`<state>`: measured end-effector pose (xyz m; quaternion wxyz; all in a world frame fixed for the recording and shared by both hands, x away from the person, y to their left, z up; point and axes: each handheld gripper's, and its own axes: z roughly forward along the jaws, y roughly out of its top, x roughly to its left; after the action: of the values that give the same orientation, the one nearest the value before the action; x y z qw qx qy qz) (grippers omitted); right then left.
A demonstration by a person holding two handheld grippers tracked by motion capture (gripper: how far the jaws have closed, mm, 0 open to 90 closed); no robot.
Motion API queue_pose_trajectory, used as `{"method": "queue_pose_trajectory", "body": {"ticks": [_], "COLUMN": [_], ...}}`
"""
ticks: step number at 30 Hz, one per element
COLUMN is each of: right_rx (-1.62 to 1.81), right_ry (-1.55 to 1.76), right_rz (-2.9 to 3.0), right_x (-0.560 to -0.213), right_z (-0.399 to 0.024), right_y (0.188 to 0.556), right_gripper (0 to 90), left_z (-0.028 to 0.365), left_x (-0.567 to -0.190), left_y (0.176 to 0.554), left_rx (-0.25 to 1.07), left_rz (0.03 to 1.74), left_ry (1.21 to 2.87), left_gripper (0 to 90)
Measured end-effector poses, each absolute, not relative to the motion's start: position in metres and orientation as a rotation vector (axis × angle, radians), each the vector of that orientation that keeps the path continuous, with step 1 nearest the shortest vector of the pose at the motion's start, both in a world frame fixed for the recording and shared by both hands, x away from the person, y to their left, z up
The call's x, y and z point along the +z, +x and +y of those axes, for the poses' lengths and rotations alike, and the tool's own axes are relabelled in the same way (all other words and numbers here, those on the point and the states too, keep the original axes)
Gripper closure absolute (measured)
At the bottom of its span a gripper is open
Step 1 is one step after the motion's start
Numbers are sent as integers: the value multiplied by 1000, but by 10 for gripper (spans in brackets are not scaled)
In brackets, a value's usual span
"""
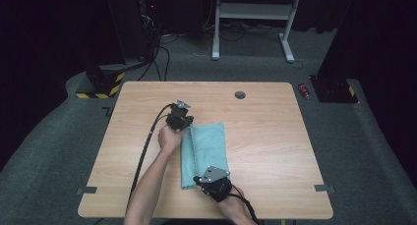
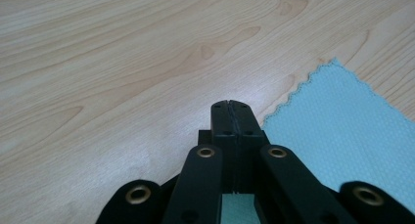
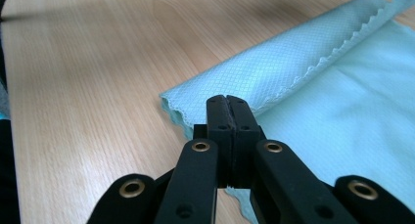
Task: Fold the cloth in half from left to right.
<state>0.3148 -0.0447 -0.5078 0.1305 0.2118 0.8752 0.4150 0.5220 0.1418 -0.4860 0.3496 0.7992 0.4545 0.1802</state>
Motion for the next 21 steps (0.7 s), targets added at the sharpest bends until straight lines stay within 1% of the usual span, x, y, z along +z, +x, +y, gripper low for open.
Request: {"method": "queue_pose_trajectory", "body": {"ticks": [6, 9, 21], "right_rx": [1206, 1210, 1198], "right_ry": [648, 669, 712], "right_rz": [2519, 2518, 2516], "right_x": [-508, -509, -511], "right_z": [-58, -63, -76], "right_y": [315, 317, 316], "right_gripper": [899, 899, 899], "left_z": [130, 126, 119], "left_x": [-491, -492, -489], "left_y": [524, 525, 527], "left_rx": [448, 462, 452], "left_rz": [1172, 1155, 1151], "left_ry": [2077, 2104, 2068], "left_gripper": [900, 900, 900]}}
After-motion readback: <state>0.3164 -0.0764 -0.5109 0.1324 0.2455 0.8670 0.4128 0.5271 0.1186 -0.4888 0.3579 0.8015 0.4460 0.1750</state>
